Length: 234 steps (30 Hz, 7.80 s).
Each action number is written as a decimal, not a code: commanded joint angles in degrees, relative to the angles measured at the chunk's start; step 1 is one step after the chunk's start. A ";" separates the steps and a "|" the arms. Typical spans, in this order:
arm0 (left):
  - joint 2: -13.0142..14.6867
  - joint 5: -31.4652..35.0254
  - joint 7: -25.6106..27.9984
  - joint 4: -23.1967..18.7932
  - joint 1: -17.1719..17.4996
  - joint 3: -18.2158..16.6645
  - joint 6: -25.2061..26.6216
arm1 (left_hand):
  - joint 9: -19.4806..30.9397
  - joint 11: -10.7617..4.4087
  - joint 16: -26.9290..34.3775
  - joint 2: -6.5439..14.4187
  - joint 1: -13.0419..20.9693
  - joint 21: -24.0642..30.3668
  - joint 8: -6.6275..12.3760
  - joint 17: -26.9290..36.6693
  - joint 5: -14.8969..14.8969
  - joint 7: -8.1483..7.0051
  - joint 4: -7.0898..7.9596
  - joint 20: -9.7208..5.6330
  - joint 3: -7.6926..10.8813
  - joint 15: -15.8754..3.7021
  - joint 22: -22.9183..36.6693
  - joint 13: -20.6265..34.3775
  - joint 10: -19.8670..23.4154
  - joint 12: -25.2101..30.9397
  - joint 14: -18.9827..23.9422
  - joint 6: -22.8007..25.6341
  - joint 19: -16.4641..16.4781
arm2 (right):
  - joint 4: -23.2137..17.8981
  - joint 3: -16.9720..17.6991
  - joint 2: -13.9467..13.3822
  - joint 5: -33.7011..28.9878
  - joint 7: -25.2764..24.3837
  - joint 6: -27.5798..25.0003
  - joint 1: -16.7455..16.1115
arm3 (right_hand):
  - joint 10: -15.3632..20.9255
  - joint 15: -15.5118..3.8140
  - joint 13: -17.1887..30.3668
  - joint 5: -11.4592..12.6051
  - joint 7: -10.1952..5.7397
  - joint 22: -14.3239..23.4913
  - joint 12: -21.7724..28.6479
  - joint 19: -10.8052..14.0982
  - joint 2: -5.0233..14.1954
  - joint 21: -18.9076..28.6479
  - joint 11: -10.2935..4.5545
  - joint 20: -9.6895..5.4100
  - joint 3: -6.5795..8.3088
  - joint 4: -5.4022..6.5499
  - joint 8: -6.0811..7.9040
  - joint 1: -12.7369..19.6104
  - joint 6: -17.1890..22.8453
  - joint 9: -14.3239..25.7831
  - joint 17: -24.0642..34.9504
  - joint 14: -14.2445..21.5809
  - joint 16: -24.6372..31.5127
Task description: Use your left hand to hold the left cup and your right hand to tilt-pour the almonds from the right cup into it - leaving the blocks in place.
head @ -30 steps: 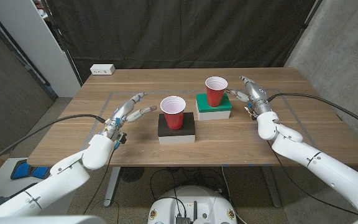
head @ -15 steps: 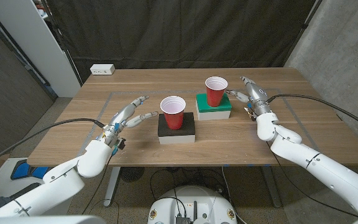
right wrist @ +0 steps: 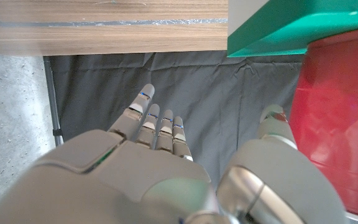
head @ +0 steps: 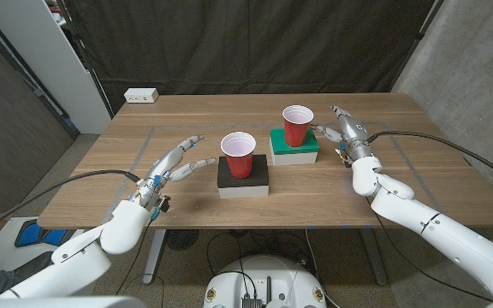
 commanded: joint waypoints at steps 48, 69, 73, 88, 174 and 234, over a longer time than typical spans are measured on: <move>-2.34 5.46 -6.68 8.19 -13.23 11.07 -7.70 | 0.34 -0.59 0.89 0.40 2.78 0.43 0.89 0.15 0.25 -0.24 -0.42 -2.06 -0.28 -1.49 0.20 0.41 3.28 0.96 4.00 2.34 2.48 | -1.88 0.22 -0.29 -0.39 -0.21 -1.43 -1.06 | 0.35 0.33 0.34 0.88 0.57 0.15 0.22 0.57 -0.44 0.61 0.53 0.20 -0.31 0.27 0.62 -0.05 -0.11 0.25 0.05 0.37 0.54; -3.91 4.36 -8.91 12.31 -18.87 15.55 -8.20 | 0.36 -0.64 0.85 0.03 3.55 0.57 0.98 0.14 0.17 -0.20 -0.37 -1.77 -0.65 -1.66 0.19 0.41 4.34 1.08 5.04 3.37 3.81 | -1.61 1.02 -0.82 0.55 -0.17 -0.25 -1.75 | 0.59 0.31 0.36 1.05 0.50 0.15 0.34 0.83 -0.37 0.70 0.62 0.34 -0.38 0.39 0.76 -0.13 0.19 0.24 0.05 0.61 0.69; -4.45 4.53 -9.73 13.26 -20.67 16.90 -8.61 | 0.36 -0.78 0.85 0.14 3.85 0.56 1.04 0.14 0.21 -0.21 -0.40 -1.86 -0.61 -1.69 0.19 0.41 4.68 1.16 5.24 3.63 3.94 | -1.56 1.15 -0.89 0.70 -0.18 -0.33 -1.85 | 0.58 0.32 0.36 1.07 0.50 0.15 0.34 0.86 -0.33 0.71 0.61 0.35 -0.38 0.41 0.76 -0.15 0.17 0.24 0.05 0.64 0.71; -4.96 6.41 -8.98 12.17 -22.07 18.36 -5.46 | 0.32 -1.74 1.20 3.54 8.14 1.01 1.97 0.09 0.73 0.38 -0.28 -1.95 1.00 -2.40 0.24 0.33 8.31 1.89 8.12 7.90 6.58 | -1.04 0.91 -0.84 0.78 -0.18 -0.14 -1.73 | 0.66 0.35 0.37 1.17 0.49 0.15 0.37 0.94 -0.29 0.72 0.71 0.42 -0.43 0.48 0.78 -0.21 0.22 0.23 0.05 0.71 0.77; -2.51 -7.11 -12.70 3.34 -17.74 13.47 -0.04 | 0.35 -0.83 1.46 8.61 14.54 1.68 1.76 -0.01 0.56 0.61 -0.04 -2.07 0.30 -3.60 0.34 0.20 17.34 2.23 16.28 17.62 13.31 | -8.21 6.99 -6.82 2.62 3.41 13.61 -10.33 | 1.26 0.56 0.33 1.66 1.39 0.07 0.41 1.24 0.37 0.62 1.17 -0.32 -0.02 0.01 1.01 1.30 1.33 0.18 -0.18 0.80 0.77; -2.11 -7.04 -13.14 2.43 -18.39 14.56 2.88 | 0.44 -0.93 0.93 7.97 14.52 1.26 1.17 0.00 0.58 0.31 0.05 -1.72 -1.28 -3.43 0.37 0.28 18.16 1.62 16.78 18.61 13.68 | 5.00 0.47 1.01 0.16 5.79 24.17 0.12 | 2.78 -0.11 0.33 1.81 1.08 0.07 0.86 2.67 0.24 1.03 0.87 -0.35 -0.13 0.08 1.31 1.84 2.58 0.17 -0.30 2.50 1.41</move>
